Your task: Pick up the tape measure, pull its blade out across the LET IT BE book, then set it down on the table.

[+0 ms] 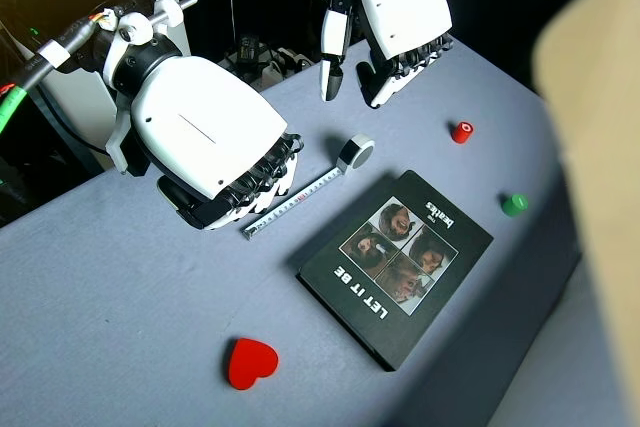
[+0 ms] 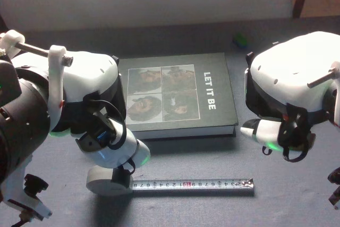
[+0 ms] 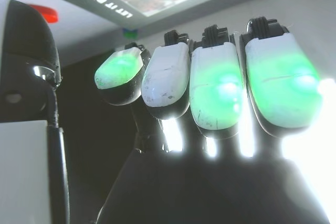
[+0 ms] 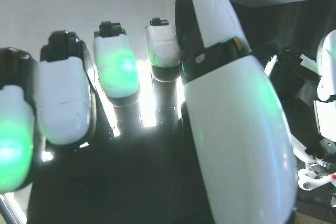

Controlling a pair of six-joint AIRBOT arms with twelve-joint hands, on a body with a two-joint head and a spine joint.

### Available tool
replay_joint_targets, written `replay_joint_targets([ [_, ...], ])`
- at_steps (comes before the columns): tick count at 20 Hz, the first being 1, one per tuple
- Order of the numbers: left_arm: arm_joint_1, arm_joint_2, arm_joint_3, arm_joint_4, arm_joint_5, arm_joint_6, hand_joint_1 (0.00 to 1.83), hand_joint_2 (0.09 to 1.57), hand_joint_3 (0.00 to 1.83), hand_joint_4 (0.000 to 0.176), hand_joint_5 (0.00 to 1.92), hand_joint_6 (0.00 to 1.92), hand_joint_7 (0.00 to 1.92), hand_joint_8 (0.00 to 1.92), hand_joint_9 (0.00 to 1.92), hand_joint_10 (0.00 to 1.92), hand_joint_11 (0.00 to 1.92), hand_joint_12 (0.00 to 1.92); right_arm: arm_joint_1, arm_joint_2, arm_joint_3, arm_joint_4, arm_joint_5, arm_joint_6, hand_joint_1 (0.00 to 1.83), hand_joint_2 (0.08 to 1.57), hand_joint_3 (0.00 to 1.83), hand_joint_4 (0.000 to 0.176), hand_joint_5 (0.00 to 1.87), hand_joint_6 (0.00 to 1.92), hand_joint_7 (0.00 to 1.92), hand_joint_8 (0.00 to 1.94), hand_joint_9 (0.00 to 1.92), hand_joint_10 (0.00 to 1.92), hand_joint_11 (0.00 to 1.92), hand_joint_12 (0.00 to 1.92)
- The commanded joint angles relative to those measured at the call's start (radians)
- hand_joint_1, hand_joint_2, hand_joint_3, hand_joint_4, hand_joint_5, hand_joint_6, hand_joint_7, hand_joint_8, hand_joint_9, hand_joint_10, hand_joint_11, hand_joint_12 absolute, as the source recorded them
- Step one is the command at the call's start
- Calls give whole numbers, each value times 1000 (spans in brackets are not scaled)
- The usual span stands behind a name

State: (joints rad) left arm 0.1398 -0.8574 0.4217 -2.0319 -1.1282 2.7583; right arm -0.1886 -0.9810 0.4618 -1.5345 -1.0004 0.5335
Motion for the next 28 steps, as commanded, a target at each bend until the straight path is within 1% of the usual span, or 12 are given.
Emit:
replay_joint_targets([
  [1,-12,3,-5,73,2,-2,154,1054,98,51,359,61,340,49,283,90,136,604,19,0,-5,-83,-19,-4,140,1077,117,153,158,58,173,53,103,62,1,497],
  [3,-11,3,-5,73,2,-2,152,1096,8,54,391,9,361,5,300,15,151,577,18,0,-6,-83,-19,-5,204,1111,2,147,179,2,149,1,94,3,0,459],
  [9,-17,4,34,75,27,-9,159,1087,0,67,376,0,341,1,334,1,184,537,17,0,-7,-83,-17,-9,218,1113,2,145,174,1,147,0,80,1,0,548],
  [10,-17,4,47,75,44,-8,166,1080,0,67,357,0,326,0,309,0,161,523,16,0,-7,-83,-17,-11,167,1136,5,145,147,1,120,0,73,0,0,456],
  [12,-15,8,72,75,81,2,216,1048,0,62,331,0,304,0,284,0,138,512,14,0,-7,-83,-12,-11,179,1133,2,144,150,2,144,9,85,5,0,446],
  [13,-15,15,87,74,106,9,456,927,0,13,317,0,316,1,267,0,133,514,13,0,-7,-83,-8,-11,240,1113,0,144,182,6,162,4,87,1,0,361],
  [14,-15,21,97,74,122,10,456,927,0,13,317,0,316,1,267,0,133,514,12,0,-7,-83,-4,-11,240,1113,0,144,182,6,162,4,87,1,0,361],
  [15,-15,32,114,74,146,21,647,883,0,0,353,13,346,11,285,7,152,522,11,0,-8,-83,-1,-11,230,1119,0,143,180,1,140,1,71,0,0,370],
  [20,-18,71,185,73,233,128,758,915,11,0,308,0,318,0,300,0,144,549,9,0,-10,-83,6,-11,206,1141,1,140,145,0,128,1,57,2,0,405],
  [23,-1,98,203,77,238,138,845,920,6,0,327,6,315,0,293,0,127,559,7,0,-12,-83,11,-11,127,1174,6,140,108,1,113,1,54,2,0,432],
  [26,38,129,229,174,356,-9,897,942,2,0,355,2,332,1,300,3,72,672,7,0,-12,-83,13,-11,144,1175,1,140,98,0,125,1,53,2,0,564],
  [28,61,148,257,330,475,-178,914,951,5,0,365,5,333,1,316,8,75,685,6,0,-13,-83,13,-11,138,1187,4,140,107,2,123,1,53,3,0,536],
])
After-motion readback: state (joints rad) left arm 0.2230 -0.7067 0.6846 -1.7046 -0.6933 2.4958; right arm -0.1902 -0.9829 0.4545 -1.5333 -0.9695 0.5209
